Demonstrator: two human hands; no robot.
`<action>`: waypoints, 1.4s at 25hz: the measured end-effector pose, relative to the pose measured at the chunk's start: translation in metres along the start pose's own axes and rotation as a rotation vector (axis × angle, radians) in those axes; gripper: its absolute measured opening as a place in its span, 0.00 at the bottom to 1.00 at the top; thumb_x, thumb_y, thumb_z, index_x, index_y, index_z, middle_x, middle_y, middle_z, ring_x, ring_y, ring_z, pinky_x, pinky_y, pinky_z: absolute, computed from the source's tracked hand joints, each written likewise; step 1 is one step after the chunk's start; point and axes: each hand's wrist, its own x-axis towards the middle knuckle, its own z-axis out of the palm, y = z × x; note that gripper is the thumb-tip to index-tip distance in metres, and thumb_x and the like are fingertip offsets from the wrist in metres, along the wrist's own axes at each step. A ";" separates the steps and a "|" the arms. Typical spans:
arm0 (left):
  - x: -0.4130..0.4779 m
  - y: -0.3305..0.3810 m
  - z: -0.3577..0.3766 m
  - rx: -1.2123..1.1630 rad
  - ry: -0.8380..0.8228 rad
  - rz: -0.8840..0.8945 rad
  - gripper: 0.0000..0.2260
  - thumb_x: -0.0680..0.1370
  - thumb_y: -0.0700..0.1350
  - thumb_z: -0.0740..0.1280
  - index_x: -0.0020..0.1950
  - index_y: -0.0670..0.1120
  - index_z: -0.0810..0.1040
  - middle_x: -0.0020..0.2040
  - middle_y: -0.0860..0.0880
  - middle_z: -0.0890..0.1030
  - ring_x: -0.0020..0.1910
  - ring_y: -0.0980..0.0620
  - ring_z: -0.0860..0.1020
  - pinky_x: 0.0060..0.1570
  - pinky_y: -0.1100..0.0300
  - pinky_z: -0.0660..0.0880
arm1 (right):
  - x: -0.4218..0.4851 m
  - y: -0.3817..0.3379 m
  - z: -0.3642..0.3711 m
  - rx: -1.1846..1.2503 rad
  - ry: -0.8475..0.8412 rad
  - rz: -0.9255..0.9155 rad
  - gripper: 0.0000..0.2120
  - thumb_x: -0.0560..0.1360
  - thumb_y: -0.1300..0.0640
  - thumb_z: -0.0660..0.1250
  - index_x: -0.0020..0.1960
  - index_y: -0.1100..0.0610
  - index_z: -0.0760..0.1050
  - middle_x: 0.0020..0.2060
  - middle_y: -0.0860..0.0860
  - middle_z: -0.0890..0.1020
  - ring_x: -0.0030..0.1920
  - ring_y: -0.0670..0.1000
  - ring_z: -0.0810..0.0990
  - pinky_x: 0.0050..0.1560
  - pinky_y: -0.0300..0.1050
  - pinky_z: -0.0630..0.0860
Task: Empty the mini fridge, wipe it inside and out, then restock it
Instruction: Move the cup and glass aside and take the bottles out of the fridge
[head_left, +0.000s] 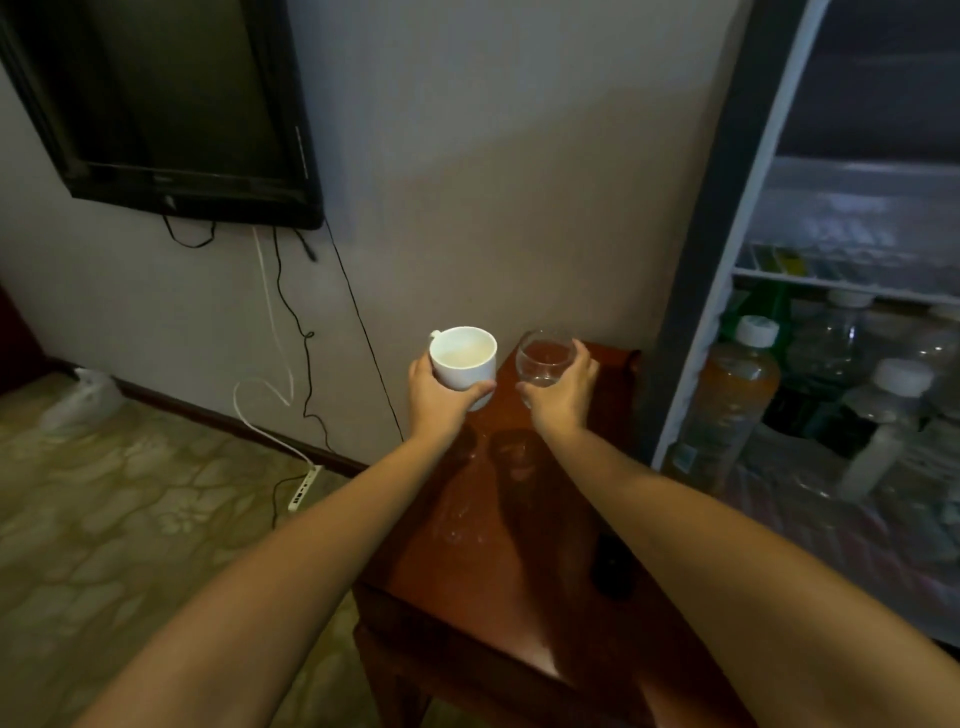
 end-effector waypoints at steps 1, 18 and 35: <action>0.010 -0.007 0.010 0.011 -0.027 -0.010 0.42 0.62 0.48 0.81 0.72 0.46 0.65 0.65 0.47 0.70 0.64 0.48 0.70 0.61 0.55 0.71 | 0.008 0.008 0.007 -0.010 0.015 0.008 0.42 0.66 0.66 0.76 0.74 0.56 0.59 0.69 0.55 0.64 0.69 0.56 0.67 0.68 0.50 0.69; 0.048 -0.068 0.070 0.046 -0.140 -0.062 0.41 0.61 0.48 0.81 0.71 0.45 0.67 0.65 0.46 0.71 0.65 0.48 0.70 0.65 0.50 0.71 | 0.038 0.060 0.050 -0.043 0.117 0.181 0.41 0.70 0.67 0.72 0.76 0.56 0.54 0.73 0.55 0.61 0.72 0.58 0.63 0.69 0.51 0.65; -0.104 0.033 0.007 -0.035 -0.137 0.106 0.15 0.73 0.36 0.71 0.56 0.47 0.74 0.55 0.46 0.78 0.55 0.52 0.77 0.56 0.61 0.73 | -0.145 0.014 -0.156 0.280 -0.281 -0.192 0.14 0.76 0.67 0.64 0.56 0.51 0.76 0.53 0.48 0.80 0.54 0.39 0.78 0.56 0.31 0.72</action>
